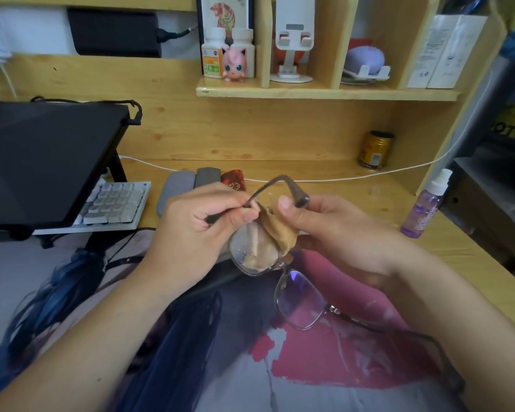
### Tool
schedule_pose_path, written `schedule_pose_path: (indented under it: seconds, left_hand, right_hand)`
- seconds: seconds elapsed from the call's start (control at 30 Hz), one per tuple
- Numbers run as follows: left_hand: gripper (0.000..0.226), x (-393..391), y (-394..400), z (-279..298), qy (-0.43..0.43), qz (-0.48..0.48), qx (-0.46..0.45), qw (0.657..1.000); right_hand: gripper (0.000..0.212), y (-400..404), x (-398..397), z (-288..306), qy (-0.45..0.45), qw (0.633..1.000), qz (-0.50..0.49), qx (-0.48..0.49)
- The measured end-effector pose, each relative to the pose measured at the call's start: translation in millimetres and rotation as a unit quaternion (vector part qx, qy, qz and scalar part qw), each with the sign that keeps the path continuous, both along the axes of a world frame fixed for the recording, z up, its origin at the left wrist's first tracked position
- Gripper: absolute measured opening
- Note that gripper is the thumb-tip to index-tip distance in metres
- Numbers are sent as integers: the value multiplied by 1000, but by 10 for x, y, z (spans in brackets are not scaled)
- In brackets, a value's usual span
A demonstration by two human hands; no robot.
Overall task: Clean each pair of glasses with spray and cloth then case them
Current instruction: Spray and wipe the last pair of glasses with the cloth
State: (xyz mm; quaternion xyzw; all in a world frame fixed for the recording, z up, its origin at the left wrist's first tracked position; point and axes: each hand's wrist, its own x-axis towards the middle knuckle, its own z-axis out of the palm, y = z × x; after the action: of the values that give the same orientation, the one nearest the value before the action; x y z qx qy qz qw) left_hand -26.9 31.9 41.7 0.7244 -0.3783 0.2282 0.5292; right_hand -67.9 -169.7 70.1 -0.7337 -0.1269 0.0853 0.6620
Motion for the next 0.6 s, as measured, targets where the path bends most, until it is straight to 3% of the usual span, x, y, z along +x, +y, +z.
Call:
schedule_pose_path:
  seconds: [0.1, 0.23, 0.33, 0.4, 0.53, 0.6]
  left_hand:
    - [10, -9, -6, 4, -11, -5, 17, 1000]
    - [19, -67, -15, 58, -17, -24, 7, 1000]
    - [25, -112, -36, 70, -27, -33, 0, 999]
    - [12, -113, -41, 47, -39, -39, 13, 998]
    - [9, -85, -33, 21, -42, -45, 33, 998]
    - [10, -78, -21, 11, -37, -50, 39, 997]
  right_hand:
    - [44, -68, 3, 21, 82, 993, 5, 88]
    - [7, -90, -23, 17, 71, 989, 94, 89]
    - [35, 13, -16, 6, 108, 985, 90, 103]
    - [42, 76, -8, 12, 135, 981, 121, 73]
    - [20, 129, 1, 4, 141, 978, 152, -7]
    - [21, 164, -14, -26, 137, 980, 140, -16]
